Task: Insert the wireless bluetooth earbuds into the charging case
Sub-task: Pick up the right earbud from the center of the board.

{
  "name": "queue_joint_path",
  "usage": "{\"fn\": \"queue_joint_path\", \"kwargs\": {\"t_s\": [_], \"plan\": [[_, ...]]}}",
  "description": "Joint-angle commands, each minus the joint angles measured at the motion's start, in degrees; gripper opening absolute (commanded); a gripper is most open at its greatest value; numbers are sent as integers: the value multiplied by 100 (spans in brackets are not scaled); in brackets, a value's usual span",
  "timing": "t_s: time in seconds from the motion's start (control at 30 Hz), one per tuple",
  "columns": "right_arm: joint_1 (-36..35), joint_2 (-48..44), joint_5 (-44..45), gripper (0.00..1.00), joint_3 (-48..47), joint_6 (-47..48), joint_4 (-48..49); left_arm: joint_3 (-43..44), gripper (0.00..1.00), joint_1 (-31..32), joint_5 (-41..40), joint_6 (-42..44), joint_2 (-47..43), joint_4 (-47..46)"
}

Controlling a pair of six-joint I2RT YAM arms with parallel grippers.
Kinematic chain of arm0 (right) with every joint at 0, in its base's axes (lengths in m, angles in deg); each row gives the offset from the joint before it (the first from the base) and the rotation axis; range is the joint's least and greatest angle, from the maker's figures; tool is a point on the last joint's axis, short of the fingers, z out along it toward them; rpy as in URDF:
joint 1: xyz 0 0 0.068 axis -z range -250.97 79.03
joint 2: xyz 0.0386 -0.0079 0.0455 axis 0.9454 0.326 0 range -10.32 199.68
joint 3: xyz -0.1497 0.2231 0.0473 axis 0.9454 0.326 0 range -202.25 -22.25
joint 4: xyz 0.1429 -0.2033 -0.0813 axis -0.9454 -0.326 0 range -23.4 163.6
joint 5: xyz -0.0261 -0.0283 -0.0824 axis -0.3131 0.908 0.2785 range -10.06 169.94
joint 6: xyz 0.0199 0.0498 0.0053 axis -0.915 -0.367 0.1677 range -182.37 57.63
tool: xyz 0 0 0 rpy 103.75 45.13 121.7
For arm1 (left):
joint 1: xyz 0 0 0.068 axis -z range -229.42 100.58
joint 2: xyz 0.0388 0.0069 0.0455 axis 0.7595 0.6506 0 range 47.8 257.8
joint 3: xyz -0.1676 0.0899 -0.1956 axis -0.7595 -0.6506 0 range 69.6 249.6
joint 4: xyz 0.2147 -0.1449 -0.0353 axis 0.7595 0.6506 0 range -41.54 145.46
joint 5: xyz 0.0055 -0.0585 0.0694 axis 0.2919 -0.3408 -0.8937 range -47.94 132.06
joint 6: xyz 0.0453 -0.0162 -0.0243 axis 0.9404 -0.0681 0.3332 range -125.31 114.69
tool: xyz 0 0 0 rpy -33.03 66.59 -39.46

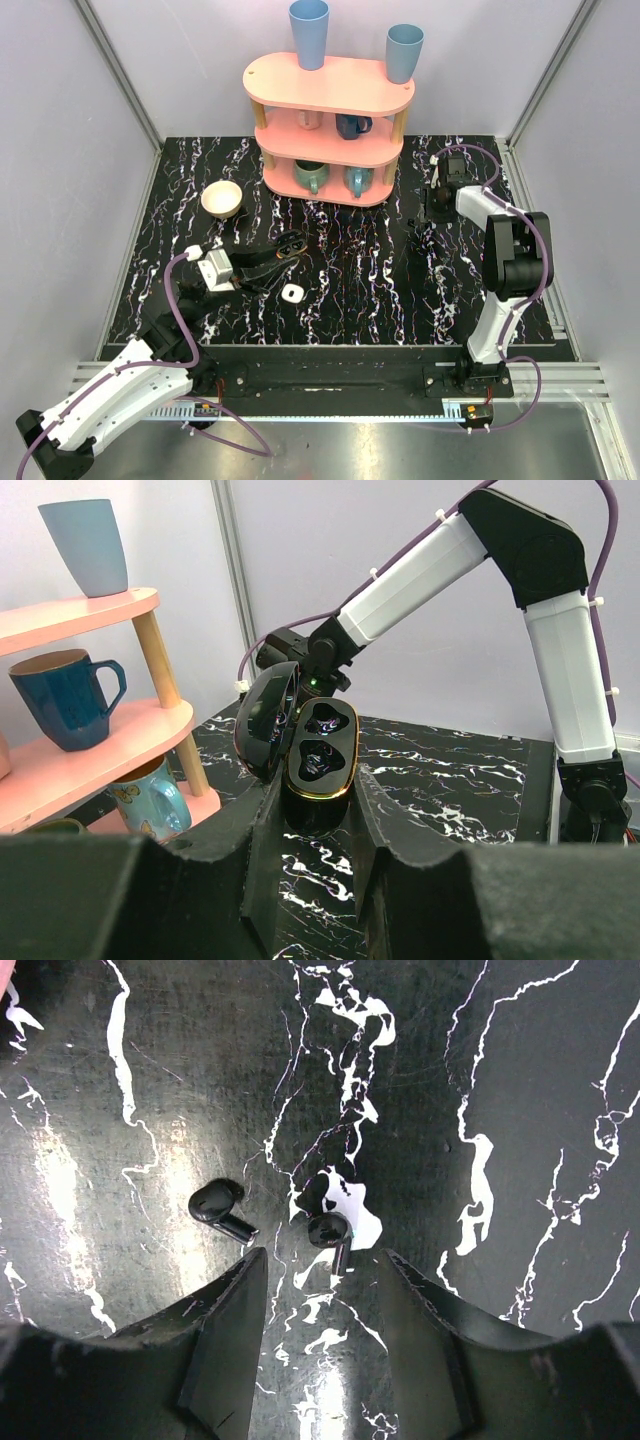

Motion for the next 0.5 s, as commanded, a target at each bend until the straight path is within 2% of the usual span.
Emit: {"fn": "queue_joint_path", "kwargs": {"t_s": [0.0, 0.1, 0.47], "plan": [[47, 87, -139, 54, -240, 345, 239, 176, 0, 9, 119, 75, 18, -44], [65, 166, -96, 50, -249, 354, 239, 167, 0, 9, 93, 75, 27, -70], [82, 325, -113, 49, -258, 301, 266, 211, 0, 9, 128, 84, 150, -114]]}}
